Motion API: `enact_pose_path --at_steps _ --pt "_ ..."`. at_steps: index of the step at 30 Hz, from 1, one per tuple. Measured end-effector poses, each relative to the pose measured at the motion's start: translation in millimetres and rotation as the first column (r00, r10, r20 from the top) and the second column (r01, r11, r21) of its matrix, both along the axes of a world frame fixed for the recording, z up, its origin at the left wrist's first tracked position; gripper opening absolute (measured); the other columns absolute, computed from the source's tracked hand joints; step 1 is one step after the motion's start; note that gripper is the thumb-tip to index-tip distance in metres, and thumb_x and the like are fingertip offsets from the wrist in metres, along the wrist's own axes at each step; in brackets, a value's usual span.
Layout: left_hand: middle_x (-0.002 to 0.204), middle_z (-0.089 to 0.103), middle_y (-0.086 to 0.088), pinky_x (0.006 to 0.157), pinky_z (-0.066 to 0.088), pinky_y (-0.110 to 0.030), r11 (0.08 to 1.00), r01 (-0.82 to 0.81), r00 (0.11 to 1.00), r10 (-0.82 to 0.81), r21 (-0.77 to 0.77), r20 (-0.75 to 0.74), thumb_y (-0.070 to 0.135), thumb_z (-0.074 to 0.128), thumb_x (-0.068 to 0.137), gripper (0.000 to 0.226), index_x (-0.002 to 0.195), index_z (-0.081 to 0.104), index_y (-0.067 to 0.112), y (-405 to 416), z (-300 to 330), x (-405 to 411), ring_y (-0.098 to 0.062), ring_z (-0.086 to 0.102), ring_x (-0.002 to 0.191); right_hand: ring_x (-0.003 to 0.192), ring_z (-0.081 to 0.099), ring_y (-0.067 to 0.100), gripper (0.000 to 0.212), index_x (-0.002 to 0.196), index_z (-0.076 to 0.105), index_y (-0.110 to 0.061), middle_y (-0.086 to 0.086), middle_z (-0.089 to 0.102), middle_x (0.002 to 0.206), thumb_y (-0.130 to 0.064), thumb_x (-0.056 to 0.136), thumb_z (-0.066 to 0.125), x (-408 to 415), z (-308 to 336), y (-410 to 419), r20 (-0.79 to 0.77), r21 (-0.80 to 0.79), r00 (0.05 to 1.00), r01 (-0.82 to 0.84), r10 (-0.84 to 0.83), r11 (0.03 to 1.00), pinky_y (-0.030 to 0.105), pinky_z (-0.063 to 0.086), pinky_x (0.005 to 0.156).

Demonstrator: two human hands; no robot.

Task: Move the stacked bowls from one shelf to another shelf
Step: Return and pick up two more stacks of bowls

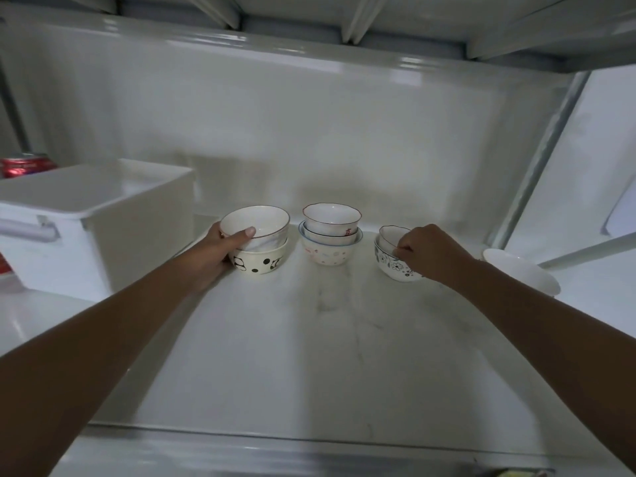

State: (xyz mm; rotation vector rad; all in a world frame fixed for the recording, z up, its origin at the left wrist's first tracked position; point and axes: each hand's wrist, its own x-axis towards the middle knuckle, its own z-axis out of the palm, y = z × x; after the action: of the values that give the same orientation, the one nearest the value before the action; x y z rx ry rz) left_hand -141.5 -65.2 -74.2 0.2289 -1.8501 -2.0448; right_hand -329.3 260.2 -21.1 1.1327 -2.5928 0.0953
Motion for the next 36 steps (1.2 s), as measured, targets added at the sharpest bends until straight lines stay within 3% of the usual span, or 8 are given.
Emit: enact_pose_path --at_steps 5,9,13,17,20,23,32,36 --pt "0.127 0.066 -0.005 0.079 0.055 -0.022 0.992 0.060 0.996 -0.066 -0.114 -0.053 0.023 0.091 0.053 0.094 0.136 0.048 0.014 -3 -7 3 -0.014 0.066 0.110 0.062 0.052 0.027 0.049 0.051 0.043 -0.015 0.007 0.051 0.059 -0.028 0.098 0.048 9 7 -7 0.056 -0.040 0.995 0.088 -0.086 0.995 0.029 0.037 0.058" --pt "0.124 0.068 -0.007 0.087 0.057 -0.034 0.976 -0.008 0.996 -0.011 -0.217 -0.083 0.006 0.091 0.054 0.089 0.134 0.052 0.015 -2 -13 -4 -0.023 0.065 0.115 0.064 0.049 0.028 0.034 0.067 0.057 -0.004 0.009 0.052 0.061 -0.025 0.093 0.051 38 11 -31 0.029 -0.373 0.999 0.039 -0.031 0.927 0.033 0.034 0.055" --pt "0.120 0.069 -0.011 0.078 0.056 -0.027 0.972 -0.087 0.985 0.052 -0.217 -0.162 -0.002 0.089 0.052 0.084 0.129 0.057 0.008 5 -14 -8 -0.024 0.067 0.110 0.074 0.053 0.024 0.028 0.090 0.069 -0.004 0.009 0.061 0.079 -0.030 0.091 0.060 68 -6 -70 0.368 -0.373 0.929 0.120 0.028 0.920 0.026 0.037 0.056" --pt "0.118 0.070 -0.011 0.080 0.056 -0.028 0.970 -0.104 0.982 0.066 -0.221 -0.175 0.003 0.091 0.050 0.083 0.127 0.059 0.007 8 -15 -9 -0.025 0.067 0.109 0.115 0.061 0.024 0.069 0.136 0.048 -0.011 0.004 0.063 0.126 -0.036 0.078 0.077 68 -34 -96 0.580 -0.497 0.814 0.311 0.043 0.810 0.023 0.038 0.074" --pt "0.122 0.069 -0.011 0.095 0.054 -0.042 0.967 -0.127 0.985 0.097 -0.221 -0.143 0.013 0.093 0.048 0.088 0.129 0.058 0.008 6 -17 -9 -0.027 0.064 0.115 0.115 0.059 0.030 0.062 0.128 0.041 -0.004 0.011 0.061 0.124 -0.023 0.080 0.076 72 -47 -97 0.533 -0.585 0.846 0.379 -0.012 0.717 0.027 0.036 0.073" --pt "0.122 0.069 -0.009 0.101 0.050 -0.047 0.961 -0.144 0.985 0.117 -0.238 -0.124 0.017 0.095 0.048 0.089 0.129 0.058 0.009 5 -18 -10 -0.026 0.064 0.116 0.111 0.061 0.030 0.062 0.126 0.039 -0.004 0.009 0.062 0.119 -0.023 0.080 0.076 75 -60 -96 0.533 -0.585 0.846 0.357 0.013 0.728 0.028 0.039 0.072" --pt "0.122 0.069 -0.008 0.100 0.051 -0.045 0.939 -0.213 0.974 0.180 -0.272 -0.141 0.017 0.094 0.051 0.086 0.129 0.058 0.009 8 -20 -11 -0.025 0.065 0.115 0.126 0.052 0.022 0.110 0.141 0.032 -0.005 0.006 0.050 0.138 -0.032 0.055 0.097 46 -57 -120 0.626 -0.722 0.747 0.444 0.226 0.531 0.030 0.045 0.094" --pt "0.124 0.068 -0.006 0.100 0.051 -0.045 0.936 -0.219 0.974 0.191 -0.275 -0.123 0.014 0.094 0.052 0.087 0.130 0.056 0.011 6 -22 -13 -0.024 0.064 0.116 0.139 0.041 0.019 0.133 0.155 0.011 -0.007 0.005 0.038 0.152 -0.026 0.055 0.098 32 -58 -126 0.630 -0.738 0.717 0.435 0.297 0.516 0.036 0.036 0.114"
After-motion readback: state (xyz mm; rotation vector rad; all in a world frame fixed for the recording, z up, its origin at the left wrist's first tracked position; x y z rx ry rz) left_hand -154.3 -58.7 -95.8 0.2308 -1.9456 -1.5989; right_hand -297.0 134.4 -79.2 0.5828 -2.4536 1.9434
